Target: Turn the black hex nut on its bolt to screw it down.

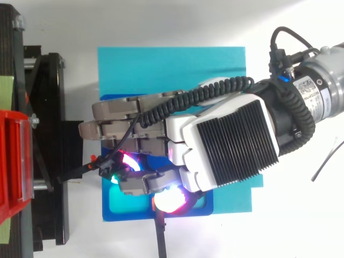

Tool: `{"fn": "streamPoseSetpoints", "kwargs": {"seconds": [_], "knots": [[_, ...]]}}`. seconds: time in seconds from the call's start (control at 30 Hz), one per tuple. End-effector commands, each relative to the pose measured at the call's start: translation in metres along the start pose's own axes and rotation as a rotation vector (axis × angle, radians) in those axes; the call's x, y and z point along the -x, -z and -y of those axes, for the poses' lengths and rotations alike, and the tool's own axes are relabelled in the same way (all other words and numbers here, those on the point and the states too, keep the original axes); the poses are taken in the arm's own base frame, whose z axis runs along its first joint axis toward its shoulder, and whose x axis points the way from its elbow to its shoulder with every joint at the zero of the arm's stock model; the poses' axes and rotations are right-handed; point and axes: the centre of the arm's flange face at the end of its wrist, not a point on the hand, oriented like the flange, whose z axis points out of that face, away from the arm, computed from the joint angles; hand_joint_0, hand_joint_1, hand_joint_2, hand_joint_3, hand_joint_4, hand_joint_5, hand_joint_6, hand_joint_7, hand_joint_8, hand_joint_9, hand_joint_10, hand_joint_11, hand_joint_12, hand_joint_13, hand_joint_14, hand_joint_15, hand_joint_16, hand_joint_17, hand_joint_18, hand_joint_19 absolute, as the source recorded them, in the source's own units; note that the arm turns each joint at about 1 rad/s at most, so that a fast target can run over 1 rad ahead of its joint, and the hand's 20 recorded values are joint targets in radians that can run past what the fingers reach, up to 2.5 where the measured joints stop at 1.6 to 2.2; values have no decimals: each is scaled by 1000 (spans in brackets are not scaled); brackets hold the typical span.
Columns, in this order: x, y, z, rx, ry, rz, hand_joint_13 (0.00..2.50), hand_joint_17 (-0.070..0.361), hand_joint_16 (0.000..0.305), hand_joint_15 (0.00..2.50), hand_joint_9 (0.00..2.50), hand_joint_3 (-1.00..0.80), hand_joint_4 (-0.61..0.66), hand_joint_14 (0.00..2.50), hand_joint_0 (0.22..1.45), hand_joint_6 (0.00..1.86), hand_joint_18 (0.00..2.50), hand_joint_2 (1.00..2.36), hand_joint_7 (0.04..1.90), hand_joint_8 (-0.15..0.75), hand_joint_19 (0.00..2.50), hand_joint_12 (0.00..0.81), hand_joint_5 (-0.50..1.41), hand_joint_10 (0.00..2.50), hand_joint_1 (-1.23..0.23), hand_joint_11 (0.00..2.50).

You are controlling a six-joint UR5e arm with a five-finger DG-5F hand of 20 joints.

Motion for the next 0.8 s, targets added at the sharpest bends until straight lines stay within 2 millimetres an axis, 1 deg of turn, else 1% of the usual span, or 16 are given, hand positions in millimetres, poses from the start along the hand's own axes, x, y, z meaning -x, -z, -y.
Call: {"fn": "streamPoseSetpoints", "kwargs": {"seconds": [0.0, 0.27, 0.4, 0.53, 0.77], "knots": [[0, 0, 1, -2, 1, 2, 516, 114, 51, 70, 746, -480, 87, 2, 494, 762, 454, 1001, 936, 285, 177, 318, -188, 5, -498, 129], [0, 1, 2, -3, 0, -1, 521, 110, 49, 101, 749, -413, 85, 4, 522, 755, 451, 1009, 963, 298, 180, 311, -181, 3, -492, 83], [0, 2, 3, -5, 2, 1, 534, 107, 48, 111, 742, -367, 89, 4, 535, 753, 454, 1011, 975, 304, 181, 313, -177, 2, -517, 63], [0, 1, 3, -5, 3, 4, 538, 106, 47, 112, 740, -360, 88, 4, 538, 754, 458, 1012, 981, 307, 174, 312, -177, 1, -537, 68], [0, 2, 5, -9, 5, 7, 547, 106, 47, 130, 744, -318, 87, 5, 543, 783, 463, 1015, 956, 311, 173, 313, -181, 1, -547, 52]]}}
